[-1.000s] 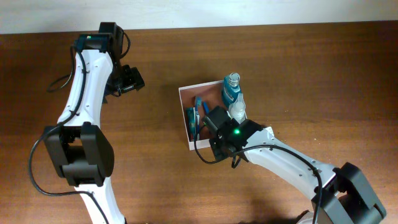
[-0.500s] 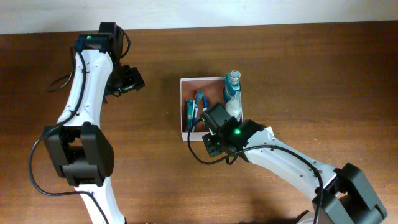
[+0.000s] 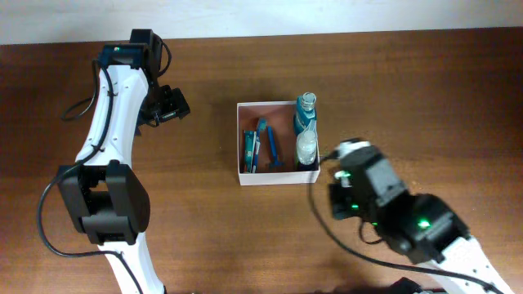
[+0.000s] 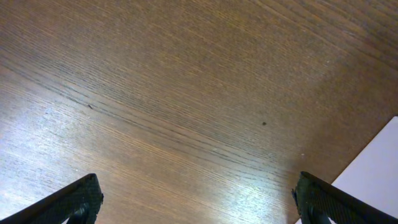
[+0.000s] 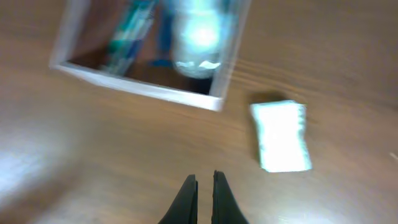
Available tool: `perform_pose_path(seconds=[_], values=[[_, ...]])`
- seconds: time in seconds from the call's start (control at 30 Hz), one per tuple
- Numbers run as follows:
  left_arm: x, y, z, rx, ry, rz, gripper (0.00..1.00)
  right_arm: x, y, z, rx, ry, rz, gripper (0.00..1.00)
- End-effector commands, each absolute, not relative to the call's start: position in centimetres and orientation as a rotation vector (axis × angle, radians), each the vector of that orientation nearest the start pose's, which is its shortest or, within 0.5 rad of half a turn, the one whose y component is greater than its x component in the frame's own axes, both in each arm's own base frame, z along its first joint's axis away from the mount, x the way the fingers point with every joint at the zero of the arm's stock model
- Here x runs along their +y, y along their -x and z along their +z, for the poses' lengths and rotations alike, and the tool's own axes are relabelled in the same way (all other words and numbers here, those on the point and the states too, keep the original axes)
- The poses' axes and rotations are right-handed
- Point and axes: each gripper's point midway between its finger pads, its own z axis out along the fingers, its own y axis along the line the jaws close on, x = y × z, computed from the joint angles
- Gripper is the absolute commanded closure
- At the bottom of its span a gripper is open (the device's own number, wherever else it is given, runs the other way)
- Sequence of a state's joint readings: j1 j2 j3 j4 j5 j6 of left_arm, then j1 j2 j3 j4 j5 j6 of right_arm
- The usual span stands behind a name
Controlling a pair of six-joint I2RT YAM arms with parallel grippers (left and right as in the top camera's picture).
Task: Pack container
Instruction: 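Move the right gripper over the green-and-white pouch right of the box, then close the right gripper on the pouch top and lift it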
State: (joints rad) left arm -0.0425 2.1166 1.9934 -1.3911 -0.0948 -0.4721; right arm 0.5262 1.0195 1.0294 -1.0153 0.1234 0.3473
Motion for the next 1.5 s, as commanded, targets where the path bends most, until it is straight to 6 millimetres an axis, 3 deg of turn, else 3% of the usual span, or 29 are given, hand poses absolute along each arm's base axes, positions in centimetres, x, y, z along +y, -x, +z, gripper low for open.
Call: perform_pose_path(seconds=[0.0,0.03,0.07,0.1,0.27,0.33,0.47,0.67,1.13,1.33,1.47], values=[[0.0,-42.4,13.9,2.949,0.648,0.117,0.01,6.3,-23.5,18.6,2.615,-0.049,0.021,0.96],[0.0,-42.4,13.9,2.949,0.648,0.117,0.01,4.9,-23.5,18.1,2.646,-0.116,-0.016,0.95],[0.0,-42.4,13.9,2.949,0.648,0.117,0.01,4.0,-23.6,17.7,2.665,-0.159,-0.039,0.81],[0.0,-42.4,13.9,2.949,0.648,0.117,0.01,2.9,-23.8,17.0,2.694,-0.191,-0.069,0.55],[0.0,-42.4,13.9,2.949,0.648,0.117,0.01,2.5,-24.4,14.5,2.817,-0.135,-0.069,0.4],[0.0,-42.4,13.9,2.949,0.648,0.117,0.01,3.0,-24.7,12.4,2.906,-0.112,-0.071,0.35],[0.0,-42.4,13.9,2.949,0.648,0.117,0.01,5.9,-25.5,9.0,3.023,0.13,0.114,0.34],[0.0,-42.4,13.9,2.949,0.648,0.117,0.01,6.5,-27.6,5.4,3.065,0.135,0.121,0.34],[0.0,-42.4,13.9,2.949,0.648,0.117,0.01,5.4,-27.9,4.2,3.073,0.219,0.016,0.26],[0.0,-42.4,13.9,2.949,0.648,0.117,0.01,5.2,-27.0,2.5,3.077,0.245,0.014,0.26],[0.0,-42.4,13.9,2.949,0.648,0.117,0.01,4.9,-27.6,1.9,3.04,0.252,-0.018,0.26]])
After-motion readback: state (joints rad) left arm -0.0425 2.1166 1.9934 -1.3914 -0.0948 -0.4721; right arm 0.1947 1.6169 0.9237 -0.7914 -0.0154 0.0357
